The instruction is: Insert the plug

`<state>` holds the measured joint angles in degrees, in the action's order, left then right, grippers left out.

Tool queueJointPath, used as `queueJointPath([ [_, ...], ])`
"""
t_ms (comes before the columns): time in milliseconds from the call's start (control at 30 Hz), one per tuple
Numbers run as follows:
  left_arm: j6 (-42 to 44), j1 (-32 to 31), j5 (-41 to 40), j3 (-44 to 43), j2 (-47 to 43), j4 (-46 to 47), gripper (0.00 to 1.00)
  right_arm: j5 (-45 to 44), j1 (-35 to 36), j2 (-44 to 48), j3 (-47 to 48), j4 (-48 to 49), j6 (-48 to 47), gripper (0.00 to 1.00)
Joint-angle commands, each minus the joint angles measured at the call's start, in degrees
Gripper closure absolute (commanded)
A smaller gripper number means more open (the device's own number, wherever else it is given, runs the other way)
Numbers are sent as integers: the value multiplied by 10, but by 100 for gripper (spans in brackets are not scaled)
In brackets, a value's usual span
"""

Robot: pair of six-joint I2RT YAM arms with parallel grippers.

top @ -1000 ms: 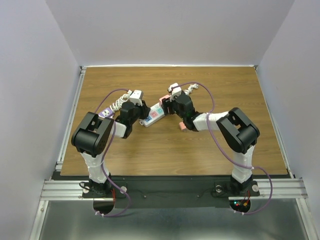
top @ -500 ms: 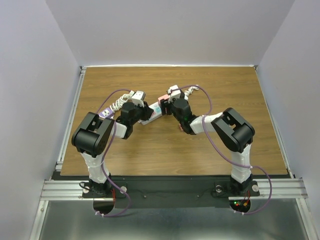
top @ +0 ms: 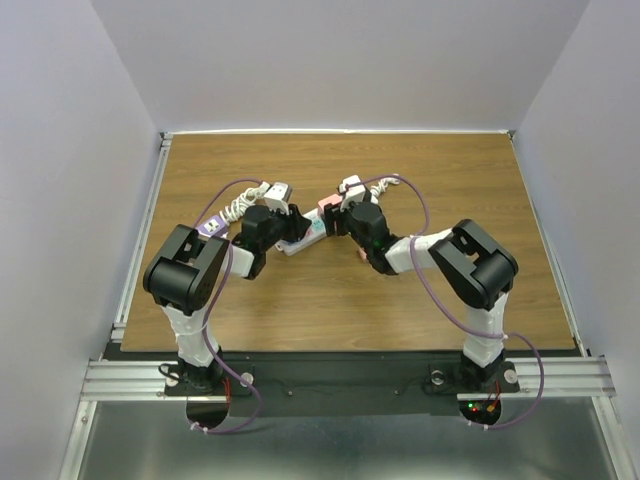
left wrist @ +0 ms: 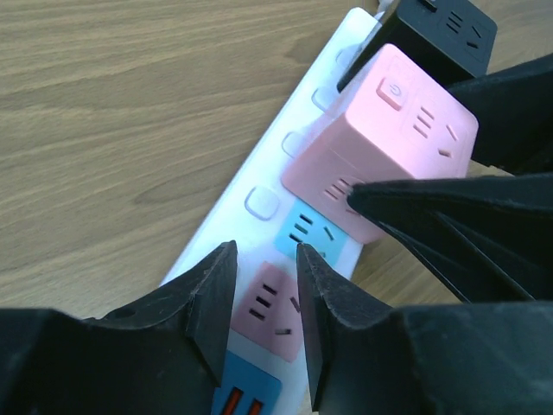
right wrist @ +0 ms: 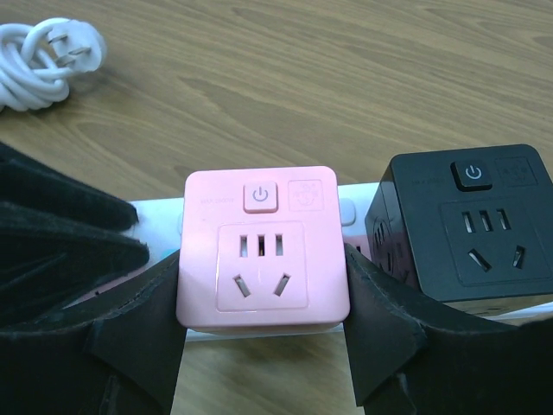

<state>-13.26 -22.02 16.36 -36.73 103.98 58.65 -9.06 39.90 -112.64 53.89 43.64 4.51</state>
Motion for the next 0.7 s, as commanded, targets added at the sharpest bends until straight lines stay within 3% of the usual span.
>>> queueJointPath([
  [0, 1, 3, 1, 2, -10, -30, 54, 79, 18, -22, -61, -221, 61, 66],
  [67, 0, 4, 1, 0, -9, -33, 54, 84, 18, -8, -55, -218, 52, 52],
  [267, 3, 4, 4, 0, -12, -32, 53, 114, 18, 34, -32, -215, 32, 37],
  [367, 5, 4, 5, -2, -10, -31, 50, 118, 18, 51, -31, -215, 28, 21],
  [667, 10, 4, -10, -15, -16, -37, 37, 137, 18, 127, -69, -209, 11, 16],
])
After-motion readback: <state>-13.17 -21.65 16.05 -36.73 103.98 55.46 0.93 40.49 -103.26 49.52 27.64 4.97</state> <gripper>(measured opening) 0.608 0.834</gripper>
